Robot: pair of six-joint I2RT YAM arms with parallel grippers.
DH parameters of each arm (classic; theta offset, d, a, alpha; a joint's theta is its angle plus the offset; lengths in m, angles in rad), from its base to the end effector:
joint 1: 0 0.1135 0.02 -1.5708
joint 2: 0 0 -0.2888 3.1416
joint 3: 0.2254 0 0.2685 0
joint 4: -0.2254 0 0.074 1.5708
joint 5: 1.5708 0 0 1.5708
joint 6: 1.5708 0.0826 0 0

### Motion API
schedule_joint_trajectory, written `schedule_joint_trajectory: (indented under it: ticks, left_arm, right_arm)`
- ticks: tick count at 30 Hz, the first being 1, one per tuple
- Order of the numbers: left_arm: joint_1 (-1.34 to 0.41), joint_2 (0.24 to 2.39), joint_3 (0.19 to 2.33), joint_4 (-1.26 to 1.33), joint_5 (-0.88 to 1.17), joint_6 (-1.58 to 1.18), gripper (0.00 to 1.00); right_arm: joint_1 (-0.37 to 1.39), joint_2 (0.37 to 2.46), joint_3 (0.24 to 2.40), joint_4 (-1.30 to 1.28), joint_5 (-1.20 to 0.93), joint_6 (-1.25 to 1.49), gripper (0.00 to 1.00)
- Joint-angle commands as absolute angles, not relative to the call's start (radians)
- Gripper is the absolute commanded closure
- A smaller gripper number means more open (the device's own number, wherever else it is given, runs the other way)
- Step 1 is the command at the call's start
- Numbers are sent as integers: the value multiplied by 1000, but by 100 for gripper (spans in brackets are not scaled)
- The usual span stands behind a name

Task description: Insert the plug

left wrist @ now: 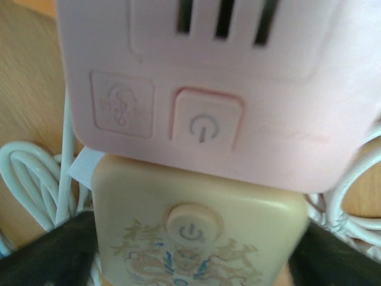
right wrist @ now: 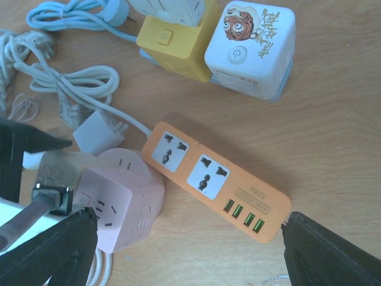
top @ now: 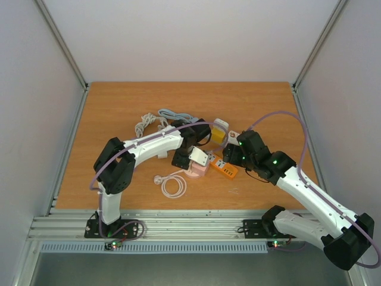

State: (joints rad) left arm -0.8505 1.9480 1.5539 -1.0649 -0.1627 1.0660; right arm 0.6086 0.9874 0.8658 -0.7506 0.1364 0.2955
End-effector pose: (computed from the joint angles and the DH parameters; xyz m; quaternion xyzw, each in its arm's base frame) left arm 0.2794 -0.2981 0.1824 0.8116 0.5759 0.0866 0.0466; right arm 0.1936 0.1212 0.2630 -0.1231 0.9296 0.0915 0.3351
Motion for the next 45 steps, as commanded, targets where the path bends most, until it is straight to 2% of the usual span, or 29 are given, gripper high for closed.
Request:
schedule_joint_trajectory:
  ticks: [1,7,11,14,17,19,22,24,30,38,45]
  left_arm:
    - [-853,1854,1551,-1024,-54,1042,1]
    - [-828,1720,1544,-1013,-5,1032,1]
    - [-781,1601,1507,-936,105,945,1]
    - [-749,1474,1433,-735,112,752,1]
    - [-742,1388,1394,-572,-88,428,1]
    - [-733,1370,1446,-606,-230,217,1]
    - [-712,1383,1547,-764,-306,-49,1]
    - [-699,1365,1525,-838,-285,-175,1]
    - [-643,1252,1241,-676,-46,-371,1]
    - [-613,1339,1050,-499,203,-571,19]
    - [-610,1423,1010,-449,258,-589,38]
  right_arm:
    - [607,952,856,-750,148,305,14]
    - [607,928,856,-748,155,301,14]
    - [607,944,865,-744,131,279,15]
    - [607,976,883,-727,77,232,16]
    - [609,1045,932,-719,-4,154,19]
    - [616,1102,968,-721,-66,118,20]
    - [640,1196,1023,-721,-98,83,24]
    - [668,1265,1075,-730,-109,56,26]
    - [750,1484,1228,-796,-66,-2,34]
    - [771,1668,1370,-866,-54,-96,50]
    - [782,1746,1412,-910,-79,-137,59]
